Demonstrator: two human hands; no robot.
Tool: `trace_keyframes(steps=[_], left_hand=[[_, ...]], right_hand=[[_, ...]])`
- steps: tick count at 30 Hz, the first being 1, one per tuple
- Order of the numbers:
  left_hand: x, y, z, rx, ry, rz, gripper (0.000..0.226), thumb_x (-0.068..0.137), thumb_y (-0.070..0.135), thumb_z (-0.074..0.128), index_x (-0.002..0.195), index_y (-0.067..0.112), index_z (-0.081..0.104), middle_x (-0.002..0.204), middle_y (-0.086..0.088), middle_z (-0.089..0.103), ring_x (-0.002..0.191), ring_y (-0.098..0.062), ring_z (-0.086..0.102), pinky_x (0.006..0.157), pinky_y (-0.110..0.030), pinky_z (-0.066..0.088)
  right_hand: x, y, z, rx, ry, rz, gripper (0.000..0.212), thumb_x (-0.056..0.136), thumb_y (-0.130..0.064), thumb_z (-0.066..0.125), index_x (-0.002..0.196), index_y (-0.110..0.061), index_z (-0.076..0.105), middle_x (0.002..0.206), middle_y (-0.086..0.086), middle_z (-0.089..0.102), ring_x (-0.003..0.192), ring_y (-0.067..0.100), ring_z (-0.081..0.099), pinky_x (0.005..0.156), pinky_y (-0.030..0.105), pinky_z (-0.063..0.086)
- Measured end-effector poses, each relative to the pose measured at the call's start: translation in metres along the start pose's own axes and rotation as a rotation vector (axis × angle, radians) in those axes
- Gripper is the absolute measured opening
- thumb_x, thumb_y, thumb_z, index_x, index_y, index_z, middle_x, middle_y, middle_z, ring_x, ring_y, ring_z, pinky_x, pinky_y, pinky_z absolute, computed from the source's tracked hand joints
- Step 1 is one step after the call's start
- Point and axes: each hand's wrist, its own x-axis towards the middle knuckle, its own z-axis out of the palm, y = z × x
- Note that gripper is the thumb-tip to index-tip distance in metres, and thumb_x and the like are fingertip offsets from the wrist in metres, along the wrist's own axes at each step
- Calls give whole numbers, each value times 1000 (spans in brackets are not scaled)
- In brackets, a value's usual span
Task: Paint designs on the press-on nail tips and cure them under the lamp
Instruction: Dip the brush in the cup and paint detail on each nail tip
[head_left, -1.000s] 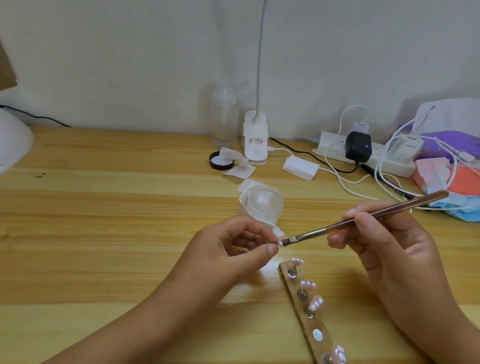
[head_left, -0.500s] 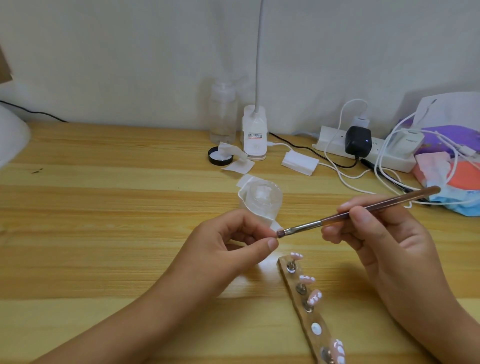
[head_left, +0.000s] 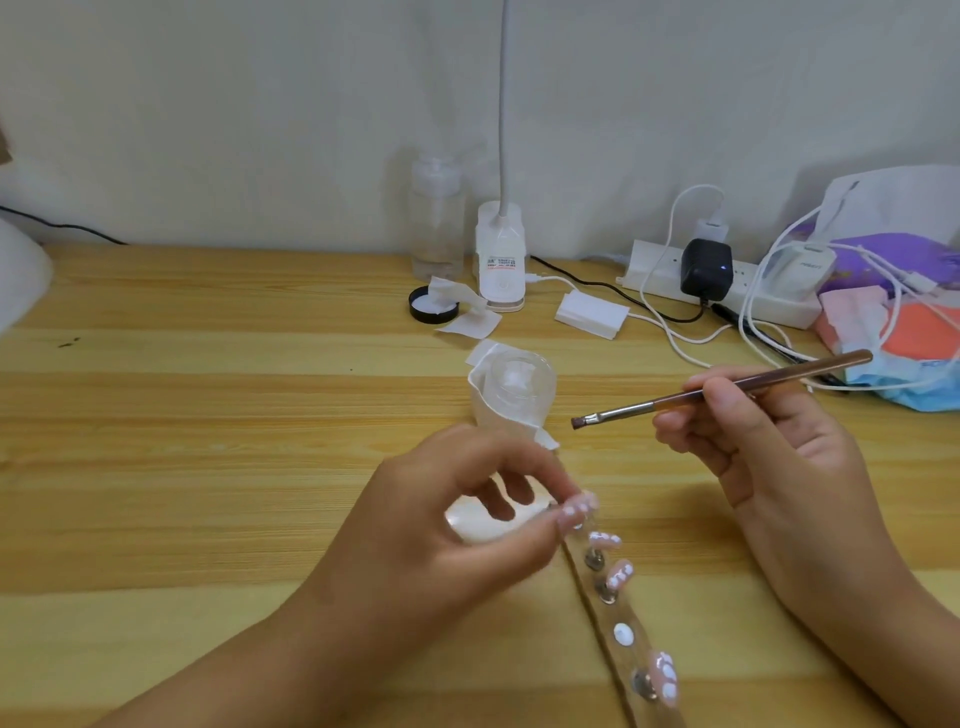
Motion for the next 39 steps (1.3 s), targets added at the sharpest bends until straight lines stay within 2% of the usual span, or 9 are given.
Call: trace_keyframes(steps=[3, 6, 10, 12, 17, 22, 28, 33, 39], left_hand=[[-5, 7, 7, 177, -55, 266, 9, 83, 31, 73, 83, 22, 72, 92, 15, 56, 82, -2, 58, 69, -10, 41], [-13, 2, 15, 299, -105, 337, 9, 78, 26, 80, 77, 21, 74, 87, 20, 44, 88, 20, 46, 79, 1, 31], [-18, -4, 20, 383, -144, 360, 9, 79, 28, 78, 73, 23, 74, 95, 21, 47, 90, 26, 38, 82, 3, 25], [-17, -4, 22, 392, -96, 369, 11, 80, 27, 75, 71, 23, 73, 96, 23, 47, 85, 23, 41, 81, 5, 24], [-16, -2, 30, 472, 20, 354, 12, 79, 30, 73, 68, 28, 74, 76, 15, 56, 85, 9, 47, 70, 1, 26], [-19, -1, 35, 470, -93, 317, 8, 79, 36, 75, 72, 35, 77, 76, 21, 68, 86, 13, 62, 55, -12, 49], [-18, -4, 21, 539, -162, 313, 13, 84, 40, 67, 76, 36, 76, 100, 12, 50, 92, 12, 41, 67, 4, 19], [-19, -5, 18, 627, -248, 528, 15, 87, 36, 72, 73, 30, 75, 72, 11, 52, 67, -4, 39, 65, -10, 18], [-18, -2, 20, 710, -249, 641, 18, 92, 35, 65, 79, 30, 78, 66, 11, 52, 68, -5, 37, 69, -11, 17]], right_hand=[[2, -1, -3, 26, 29, 15, 23, 75, -36, 69, 89, -18, 71, 76, 8, 73, 73, 17, 71, 71, 22, 56], [3, 0, -4, 31, 26, 25, 30, 76, -35, 67, 94, -11, 65, 74, 6, 72, 73, 15, 70, 70, 21, 56], [3, 0, -3, 45, 29, 28, 31, 76, -33, 67, 97, -10, 63, 73, 6, 72, 72, 15, 70, 70, 22, 56], [3, 0, -3, 49, 31, 32, 31, 77, -32, 66, 98, -10, 63, 74, 7, 72, 72, 15, 70, 70, 22, 56], [5, 1, -6, 30, 30, 45, 27, 80, -32, 65, 98, -12, 64, 78, 7, 73, 75, 16, 71, 73, 23, 56], [6, 4, -7, 5, 33, 49, 21, 83, -29, 63, 97, -14, 66, 79, 8, 74, 75, 17, 71, 72, 24, 56], [5, 4, -7, 3, 36, 50, 21, 83, -30, 63, 96, -14, 66, 78, 8, 74, 75, 16, 71, 71, 23, 56], [6, 3, -7, 1, 40, 45, 23, 83, -29, 62, 98, -12, 64, 78, 7, 74, 74, 15, 70, 72, 23, 57], [4, 2, -6, -13, 25, 44, 22, 84, -29, 61, 98, -12, 64, 77, 5, 73, 74, 15, 70, 73, 24, 56]])
